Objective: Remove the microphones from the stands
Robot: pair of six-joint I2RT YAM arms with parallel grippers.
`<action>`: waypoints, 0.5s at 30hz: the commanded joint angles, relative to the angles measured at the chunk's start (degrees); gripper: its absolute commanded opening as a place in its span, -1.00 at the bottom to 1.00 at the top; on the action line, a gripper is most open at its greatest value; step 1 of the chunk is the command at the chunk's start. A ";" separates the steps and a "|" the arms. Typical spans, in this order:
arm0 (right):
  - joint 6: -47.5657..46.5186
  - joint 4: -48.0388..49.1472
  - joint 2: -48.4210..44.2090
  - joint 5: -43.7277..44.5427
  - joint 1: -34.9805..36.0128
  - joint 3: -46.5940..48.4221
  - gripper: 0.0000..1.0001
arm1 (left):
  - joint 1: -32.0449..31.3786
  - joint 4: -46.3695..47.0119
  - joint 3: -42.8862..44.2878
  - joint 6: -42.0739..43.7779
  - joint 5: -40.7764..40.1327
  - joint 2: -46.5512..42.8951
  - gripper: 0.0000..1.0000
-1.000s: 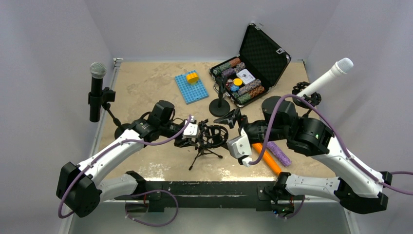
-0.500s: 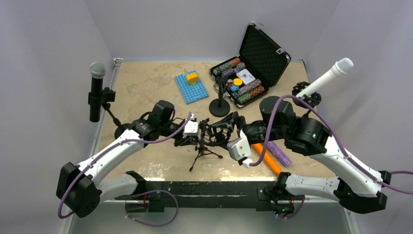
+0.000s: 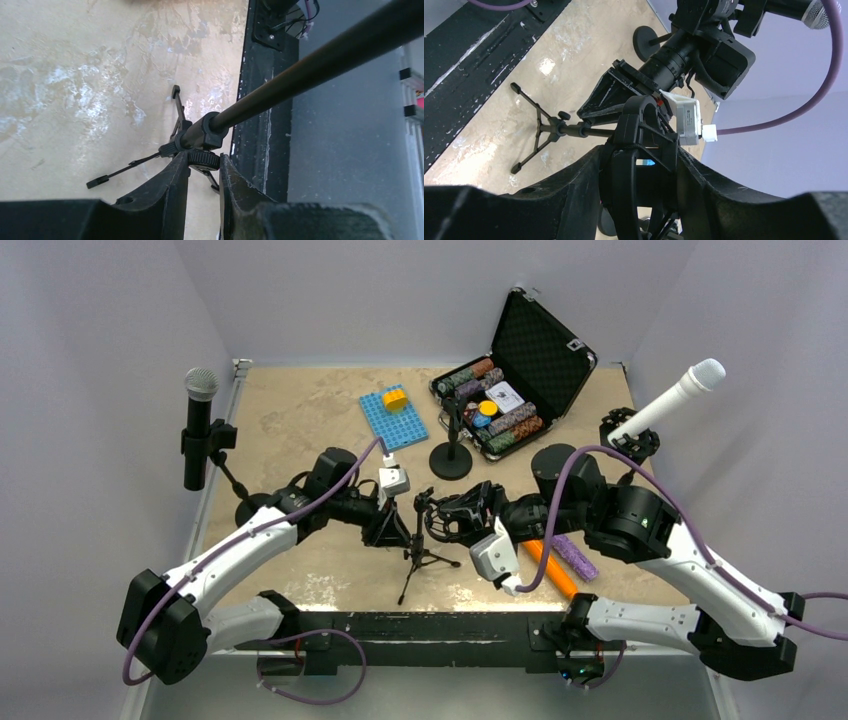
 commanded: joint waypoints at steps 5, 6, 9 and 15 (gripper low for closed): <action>-4.39 -3.57 -2.19 0.39 0.38 -2.69 0.00 | 2.02 6.08 -3.56 -17.01 9.25 2.72 -1.00; -4.72 -3.59 -2.52 0.38 0.37 -2.97 0.00 | 2.44 5.24 -2.49 -18.09 12.97 5.13 -1.00; -5.82 -3.76 -3.19 0.43 0.45 -3.56 -0.02 | 2.65 -4.05 4.10 -18.05 25.69 15.40 -1.00; -7.05 -2.26 -3.80 1.18 0.45 -4.45 -0.02 | 3.03 -36.10 19.14 5.03 27.91 26.27 -0.64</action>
